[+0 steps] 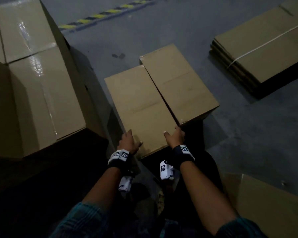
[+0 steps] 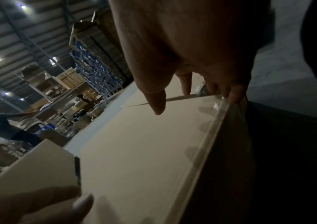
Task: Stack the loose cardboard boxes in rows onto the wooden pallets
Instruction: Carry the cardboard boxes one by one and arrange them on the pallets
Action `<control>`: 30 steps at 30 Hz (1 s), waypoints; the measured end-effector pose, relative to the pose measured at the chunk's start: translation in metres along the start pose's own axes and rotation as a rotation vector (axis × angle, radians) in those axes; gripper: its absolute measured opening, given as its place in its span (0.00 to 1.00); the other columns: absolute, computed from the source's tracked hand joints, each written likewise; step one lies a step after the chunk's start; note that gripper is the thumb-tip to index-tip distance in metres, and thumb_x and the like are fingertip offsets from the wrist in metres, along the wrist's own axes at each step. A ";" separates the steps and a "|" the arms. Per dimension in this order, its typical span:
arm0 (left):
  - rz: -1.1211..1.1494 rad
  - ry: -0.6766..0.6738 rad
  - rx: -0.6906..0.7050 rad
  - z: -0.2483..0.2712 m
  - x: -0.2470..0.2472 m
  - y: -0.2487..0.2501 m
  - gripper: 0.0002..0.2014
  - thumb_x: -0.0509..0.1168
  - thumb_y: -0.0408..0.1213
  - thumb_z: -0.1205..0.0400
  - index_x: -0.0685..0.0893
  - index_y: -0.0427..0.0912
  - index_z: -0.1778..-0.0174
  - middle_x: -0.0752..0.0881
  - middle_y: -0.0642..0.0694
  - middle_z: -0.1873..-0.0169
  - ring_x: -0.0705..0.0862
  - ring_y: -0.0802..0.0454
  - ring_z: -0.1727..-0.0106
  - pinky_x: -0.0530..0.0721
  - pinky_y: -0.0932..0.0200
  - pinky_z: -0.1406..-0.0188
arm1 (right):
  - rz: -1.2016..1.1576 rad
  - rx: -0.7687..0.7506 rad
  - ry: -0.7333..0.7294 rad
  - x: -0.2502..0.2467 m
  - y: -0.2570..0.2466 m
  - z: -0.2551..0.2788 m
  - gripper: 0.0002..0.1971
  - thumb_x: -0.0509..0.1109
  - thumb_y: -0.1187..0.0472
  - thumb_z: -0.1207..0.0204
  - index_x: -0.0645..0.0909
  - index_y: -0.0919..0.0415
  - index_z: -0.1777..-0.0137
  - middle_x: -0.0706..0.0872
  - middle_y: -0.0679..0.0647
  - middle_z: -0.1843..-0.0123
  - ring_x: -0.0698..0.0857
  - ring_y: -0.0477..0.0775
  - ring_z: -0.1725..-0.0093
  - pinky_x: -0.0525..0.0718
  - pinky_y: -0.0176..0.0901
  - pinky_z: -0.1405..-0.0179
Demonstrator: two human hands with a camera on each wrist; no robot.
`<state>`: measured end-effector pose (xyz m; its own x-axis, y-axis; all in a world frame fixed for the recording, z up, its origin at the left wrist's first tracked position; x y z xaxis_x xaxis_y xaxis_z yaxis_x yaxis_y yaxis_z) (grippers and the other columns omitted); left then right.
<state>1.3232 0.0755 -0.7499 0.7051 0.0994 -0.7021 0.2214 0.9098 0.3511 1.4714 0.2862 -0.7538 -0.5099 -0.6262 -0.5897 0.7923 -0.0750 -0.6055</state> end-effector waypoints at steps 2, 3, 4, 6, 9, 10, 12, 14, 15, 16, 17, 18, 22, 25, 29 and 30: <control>0.019 -0.081 -0.053 -0.006 0.023 -0.012 0.52 0.71 0.56 0.23 0.41 0.46 0.14 0.60 0.30 0.20 0.69 0.28 0.24 0.72 0.40 0.28 | 0.059 0.034 0.055 0.007 0.015 -0.012 0.39 0.79 0.53 0.30 0.66 0.61 0.22 0.58 0.70 0.18 0.58 0.75 0.19 0.63 0.61 0.22; 0.030 -0.115 -0.066 -0.008 0.033 -0.016 0.56 0.72 0.55 0.23 0.35 0.47 0.15 0.60 0.29 0.20 0.70 0.28 0.25 0.72 0.41 0.28 | 0.095 0.036 0.074 0.009 0.020 -0.016 0.41 0.79 0.52 0.30 0.63 0.60 0.21 0.55 0.70 0.17 0.54 0.76 0.18 0.61 0.65 0.21; 0.043 -0.126 -0.063 -0.013 0.041 -0.019 0.59 0.74 0.53 0.23 0.29 0.49 0.17 0.62 0.28 0.21 0.71 0.28 0.25 0.72 0.42 0.28 | 0.125 0.028 0.079 0.016 0.024 -0.023 0.43 0.79 0.51 0.30 0.60 0.60 0.19 0.55 0.71 0.17 0.52 0.77 0.18 0.59 0.66 0.21; 0.116 -0.115 -0.044 -0.020 0.046 -0.015 0.62 0.76 0.43 0.23 0.23 0.50 0.19 0.63 0.26 0.21 0.72 0.29 0.25 0.72 0.44 0.29 | 0.168 0.021 0.064 0.025 0.029 -0.033 0.47 0.76 0.50 0.26 0.52 0.62 0.16 0.55 0.72 0.18 0.54 0.79 0.20 0.58 0.64 0.21; 0.156 -0.050 -0.041 -0.042 0.051 -0.011 0.59 0.73 0.39 0.21 0.25 0.45 0.18 0.57 0.23 0.20 0.69 0.28 0.24 0.71 0.44 0.27 | 0.201 -0.009 0.065 0.034 0.029 -0.048 0.50 0.74 0.49 0.24 0.45 0.64 0.15 0.54 0.72 0.19 0.57 0.80 0.22 0.58 0.62 0.22; 0.186 -0.025 -0.051 -0.048 0.050 -0.012 0.55 0.71 0.42 0.19 0.29 0.42 0.17 0.57 0.23 0.20 0.68 0.28 0.23 0.70 0.43 0.26 | 0.210 -0.022 0.074 0.034 0.028 -0.052 0.50 0.74 0.48 0.24 0.45 0.64 0.15 0.54 0.73 0.19 0.57 0.81 0.23 0.59 0.62 0.22; 0.200 0.022 -0.046 -0.059 0.046 -0.011 0.54 0.71 0.42 0.19 0.30 0.41 0.16 0.58 0.23 0.21 0.68 0.28 0.23 0.70 0.44 0.26 | 0.212 -0.066 0.112 0.032 0.025 -0.059 0.49 0.75 0.46 0.25 0.49 0.65 0.16 0.57 0.73 0.21 0.60 0.80 0.24 0.61 0.62 0.24; 0.223 0.016 -0.030 -0.060 0.041 -0.011 0.59 0.75 0.36 0.22 0.27 0.46 0.17 0.57 0.22 0.21 0.68 0.28 0.23 0.70 0.46 0.27 | 0.169 -0.121 0.138 0.034 0.019 -0.064 0.48 0.76 0.45 0.27 0.53 0.67 0.18 0.59 0.72 0.21 0.62 0.79 0.25 0.62 0.61 0.24; 0.238 0.021 -0.007 -0.060 0.035 -0.010 0.59 0.75 0.35 0.22 0.27 0.46 0.17 0.56 0.22 0.20 0.67 0.29 0.22 0.69 0.47 0.27 | 0.141 -0.144 0.143 0.036 0.016 -0.067 0.48 0.77 0.45 0.28 0.53 0.67 0.18 0.59 0.73 0.21 0.62 0.79 0.25 0.62 0.61 0.24; 0.256 0.026 0.017 -0.061 0.032 -0.009 0.58 0.75 0.35 0.22 0.29 0.46 0.17 0.55 0.22 0.20 0.66 0.29 0.21 0.68 0.47 0.26 | 0.114 -0.162 0.144 0.038 0.013 -0.069 0.49 0.77 0.45 0.28 0.53 0.68 0.18 0.59 0.73 0.21 0.61 0.79 0.24 0.62 0.62 0.23; 0.260 0.043 0.045 -0.060 0.029 -0.010 0.57 0.74 0.36 0.21 0.30 0.46 0.16 0.55 0.22 0.19 0.65 0.28 0.21 0.68 0.47 0.25 | 0.098 -0.176 0.141 0.041 0.012 -0.068 0.50 0.77 0.45 0.28 0.52 0.68 0.17 0.58 0.73 0.21 0.61 0.79 0.23 0.62 0.63 0.22; 0.260 0.073 0.062 -0.061 0.024 -0.011 0.56 0.74 0.36 0.21 0.31 0.45 0.16 0.56 0.23 0.19 0.64 0.28 0.21 0.67 0.46 0.25 | 0.089 -0.196 0.142 0.041 0.010 -0.066 0.50 0.77 0.45 0.28 0.51 0.66 0.17 0.59 0.73 0.21 0.61 0.78 0.23 0.61 0.63 0.22; 0.295 0.188 0.116 -0.051 0.002 -0.015 0.52 0.72 0.39 0.19 0.35 0.44 0.15 0.64 0.25 0.22 0.67 0.29 0.22 0.69 0.44 0.25 | 0.041 -0.268 0.093 0.041 0.005 -0.055 0.43 0.75 0.50 0.26 0.55 0.53 0.16 0.62 0.70 0.20 0.66 0.74 0.25 0.63 0.56 0.25; 0.306 0.308 0.153 -0.041 -0.021 -0.013 0.51 0.72 0.45 0.21 0.38 0.48 0.14 0.65 0.26 0.23 0.66 0.27 0.23 0.68 0.43 0.25 | 0.034 -0.259 0.025 0.048 0.002 -0.054 0.35 0.71 0.49 0.22 0.62 0.53 0.18 0.67 0.70 0.23 0.70 0.71 0.25 0.64 0.51 0.24; 0.246 0.485 0.300 -0.024 -0.051 0.016 0.46 0.70 0.46 0.19 0.45 0.45 0.13 0.71 0.28 0.26 0.70 0.30 0.25 0.66 0.42 0.24 | 0.004 -0.216 -0.027 0.058 -0.004 -0.056 0.28 0.64 0.50 0.16 0.69 0.61 0.19 0.68 0.74 0.21 0.68 0.69 0.21 0.64 0.46 0.20; 0.221 0.496 0.317 -0.021 -0.053 0.023 0.45 0.69 0.47 0.18 0.46 0.45 0.13 0.73 0.29 0.27 0.72 0.31 0.27 0.67 0.43 0.26 | 0.015 -0.217 -0.015 0.058 -0.005 -0.057 0.26 0.63 0.50 0.16 0.71 0.62 0.21 0.67 0.74 0.21 0.66 0.69 0.20 0.64 0.47 0.20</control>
<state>1.2766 0.0997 -0.7178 0.3774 0.5159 -0.7691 0.3489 0.6901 0.6341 1.4191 0.2943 -0.8151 -0.4925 -0.6375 -0.5925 0.7083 0.1020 -0.6985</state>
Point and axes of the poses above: each hand's wrist, its own z-axis away from the middle knuckle, its own x-axis out of the palm, y = z × x, the point moved 10 cm from there along -z, towards the middle knuckle
